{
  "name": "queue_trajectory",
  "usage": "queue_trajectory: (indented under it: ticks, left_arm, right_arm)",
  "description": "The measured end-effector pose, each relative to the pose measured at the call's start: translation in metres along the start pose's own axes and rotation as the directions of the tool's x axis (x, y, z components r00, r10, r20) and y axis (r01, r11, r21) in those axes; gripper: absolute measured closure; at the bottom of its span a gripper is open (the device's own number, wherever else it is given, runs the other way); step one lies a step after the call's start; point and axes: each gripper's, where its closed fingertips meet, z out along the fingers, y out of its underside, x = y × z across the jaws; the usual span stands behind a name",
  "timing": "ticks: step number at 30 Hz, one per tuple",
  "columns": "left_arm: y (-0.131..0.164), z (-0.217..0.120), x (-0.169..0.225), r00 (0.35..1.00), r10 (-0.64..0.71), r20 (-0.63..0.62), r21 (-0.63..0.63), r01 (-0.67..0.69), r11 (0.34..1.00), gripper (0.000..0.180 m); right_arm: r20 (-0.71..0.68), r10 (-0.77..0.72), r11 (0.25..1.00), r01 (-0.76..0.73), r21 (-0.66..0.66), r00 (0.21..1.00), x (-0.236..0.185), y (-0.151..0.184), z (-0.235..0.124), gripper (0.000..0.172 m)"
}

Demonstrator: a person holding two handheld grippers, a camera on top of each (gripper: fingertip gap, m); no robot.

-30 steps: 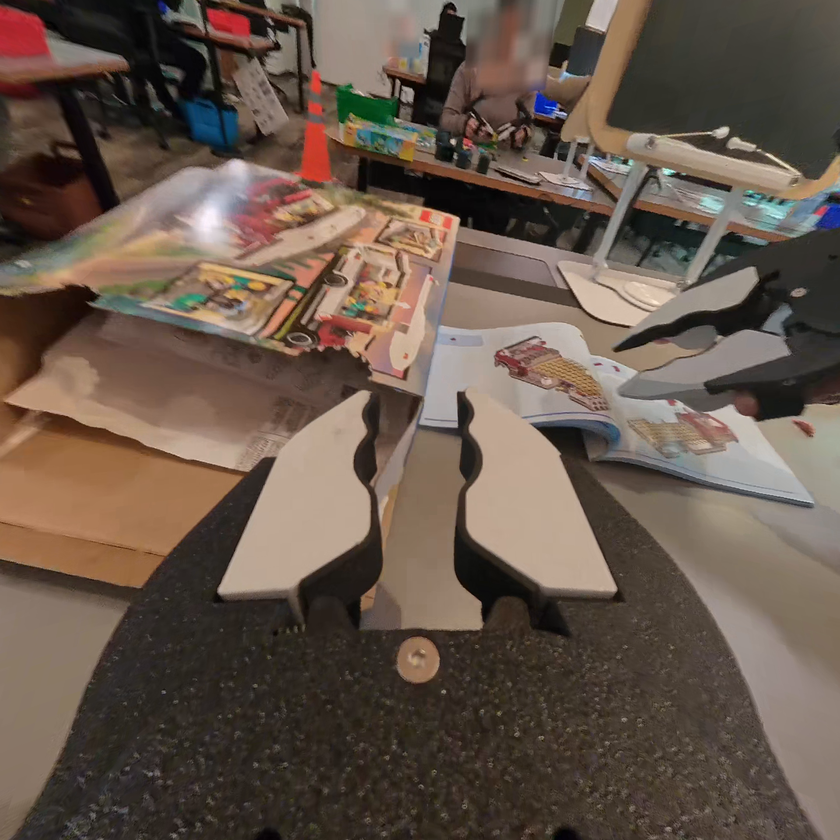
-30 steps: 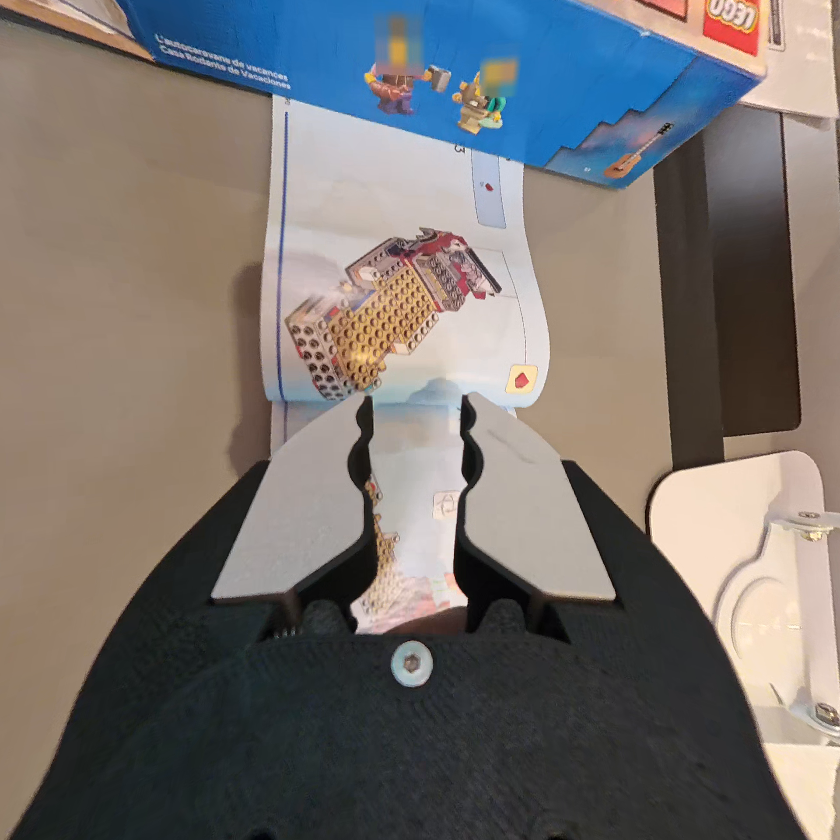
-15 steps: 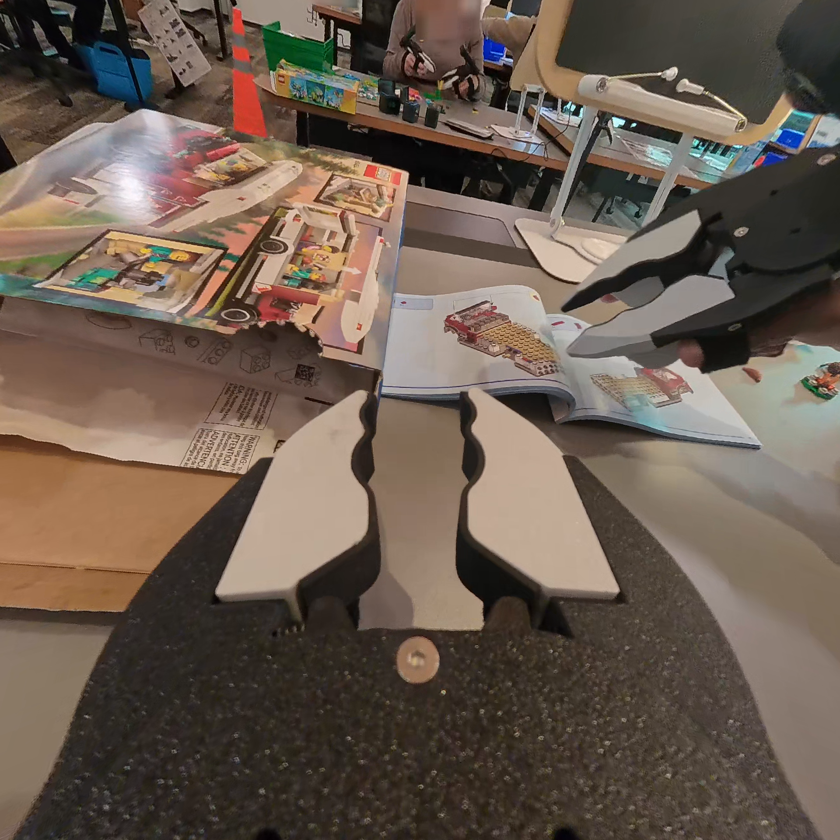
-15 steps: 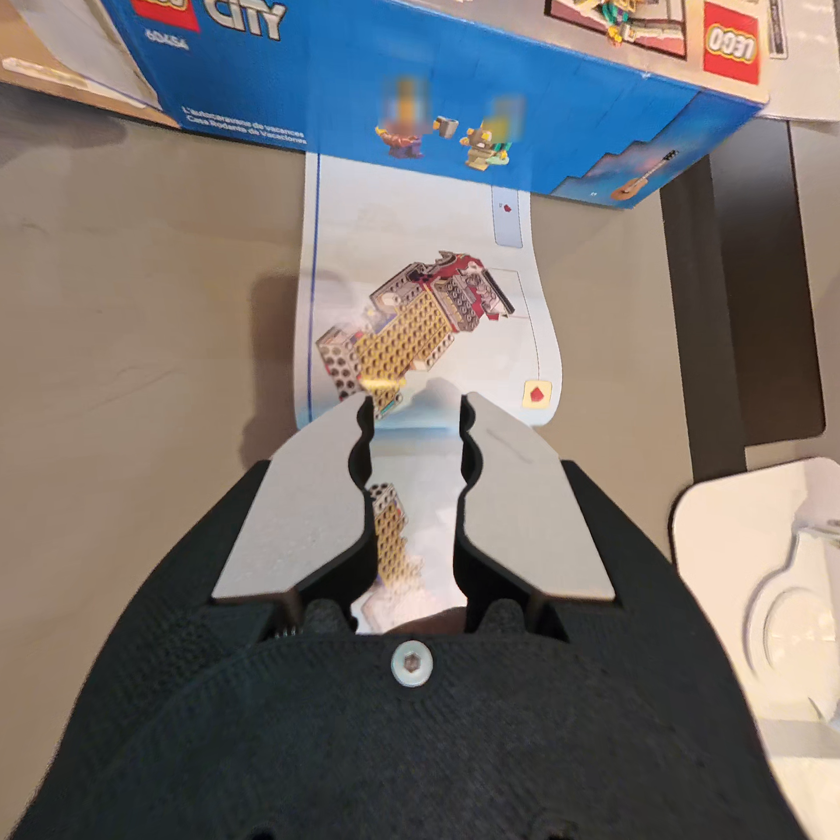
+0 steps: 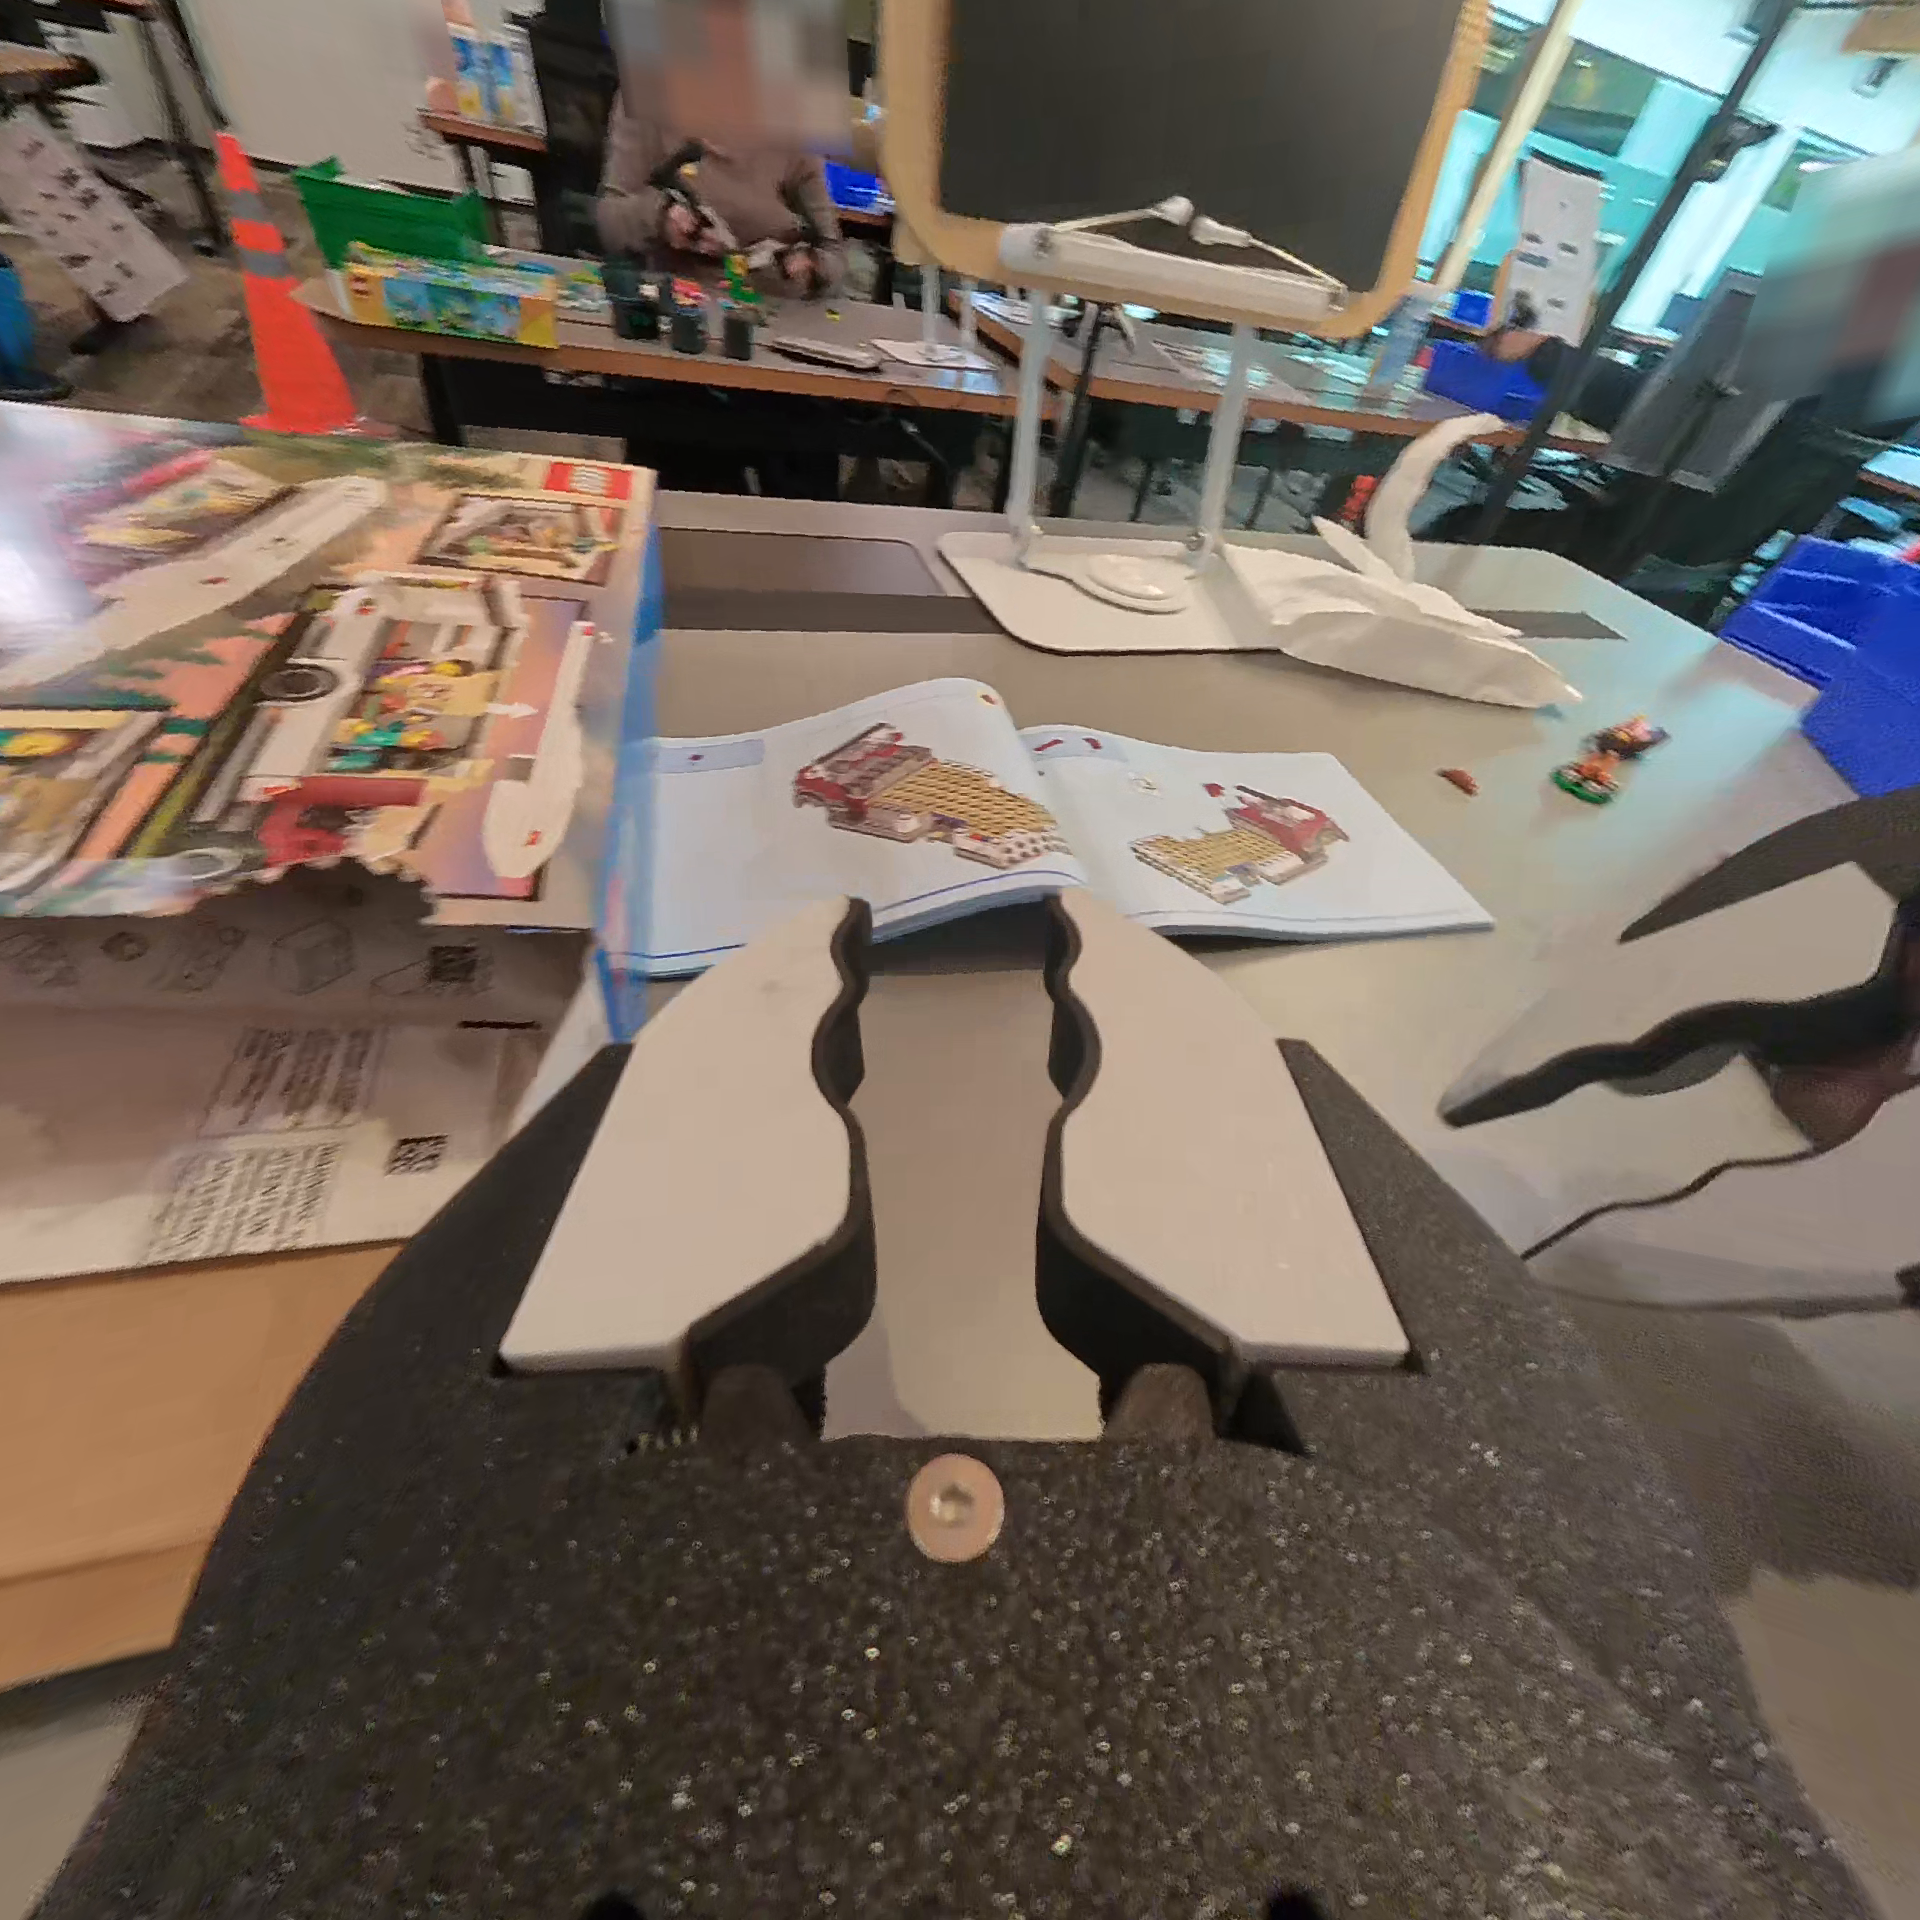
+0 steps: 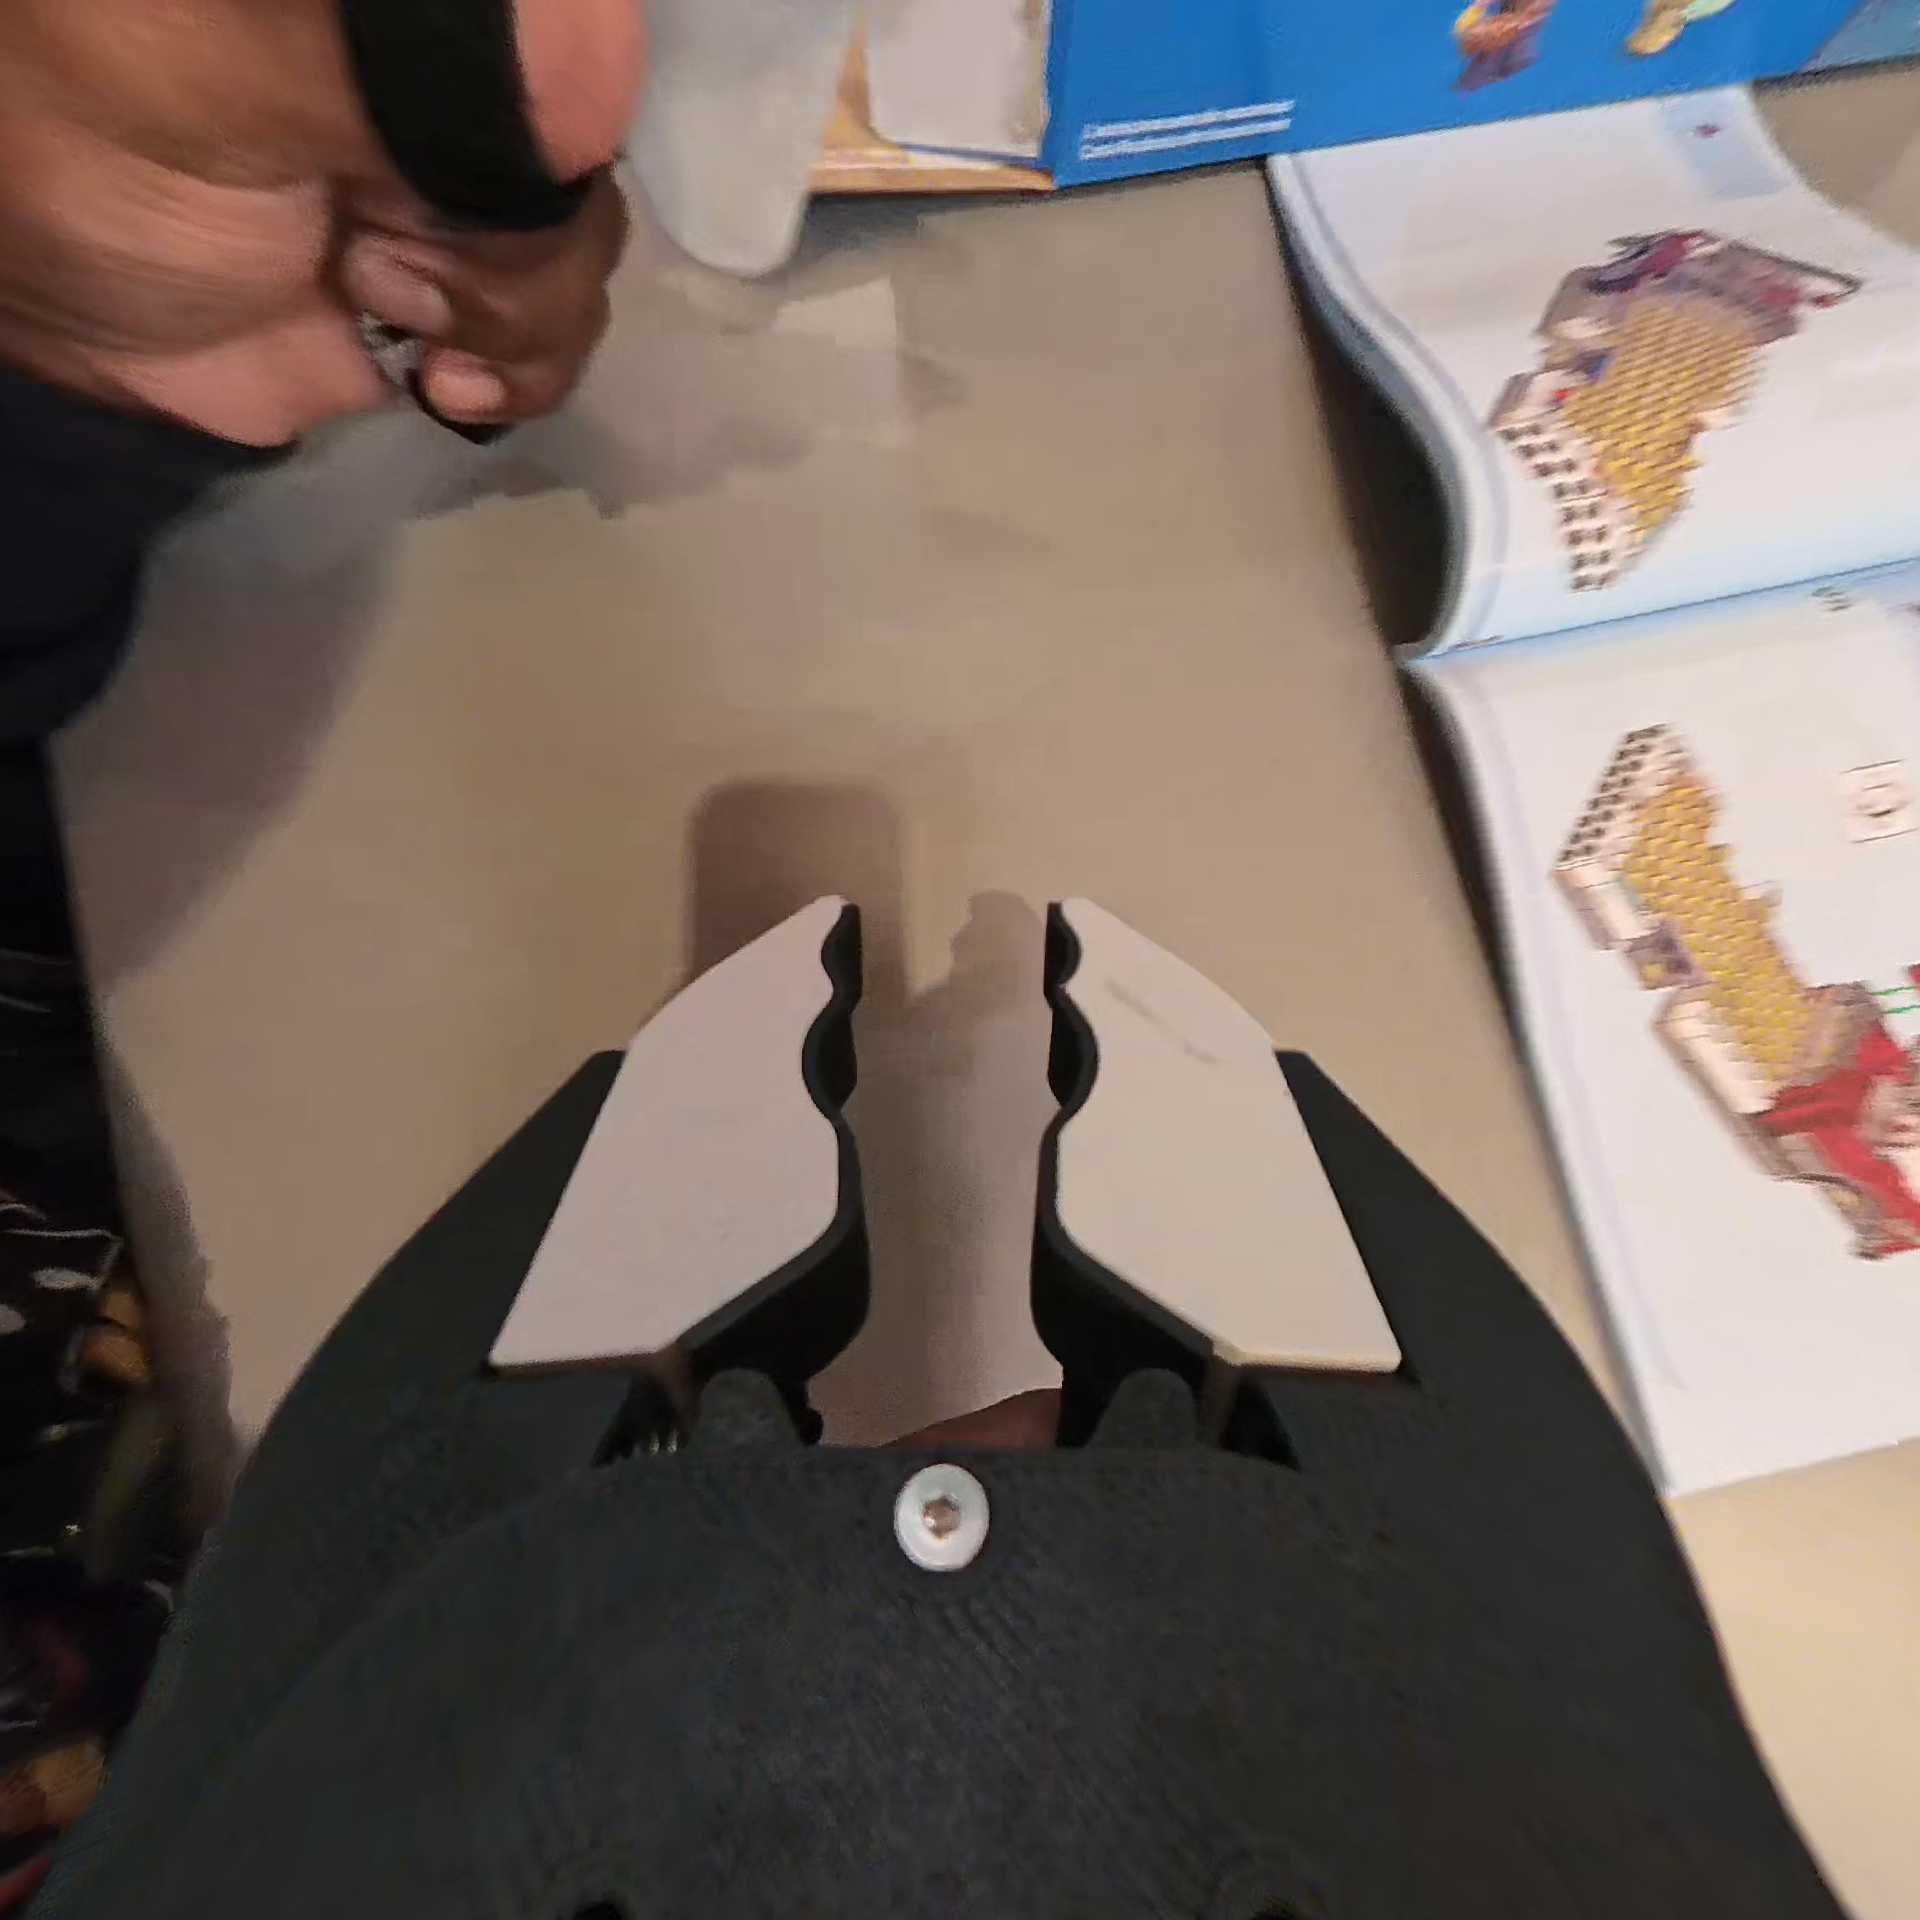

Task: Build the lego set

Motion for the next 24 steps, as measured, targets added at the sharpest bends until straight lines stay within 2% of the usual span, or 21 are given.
queue_trajectory:
  ticks: [3,7,12,18,22,24]
  left_arm:
    - [0.007,0.005,0.019,0.995,0.015,-0.099,-0.033,-0.019,0.999,0.148]
    - [0.028,0.013,0.042,0.974,0.003,-0.225,-0.134,-0.034,0.990,0.148]
    - [0.049,0.020,0.048,0.968,0.019,-0.249,-0.240,-0.081,0.967,0.147]
    - [0.061,0.024,0.055,0.957,0.018,-0.290,-0.315,-0.113,0.942,0.148]
    - [0.074,0.028,0.060,0.949,0.026,-0.313,-0.388,-0.153,0.909,0.148]
    - [0.079,0.029,0.062,0.945,0.017,-0.328,-0.419,-0.162,0.893,0.148]
  right_arm:
    - [-0.003,0.026,1.000,-0.026,0.005,1.000,-0.012,0.010,0.016,0.139]
    - [-0.030,0.061,0.998,-0.060,0.031,0.998,-0.005,0.020,0.035,0.140]
    - [-0.035,0.117,0.992,-0.115,0.058,0.993,0.005,0.018,0.035,0.144]
    - [-0.056,0.118,0.991,-0.114,0.067,0.991,0.007,0.018,0.034,0.138]
    - [-0.082,0.097,0.992,-0.089,0.093,0.992,0.002,0.019,0.027,0.137]
    - [-0.048,0.096,0.992,-0.092,0.082,0.994,-0.009,0.024,0.023,0.137]
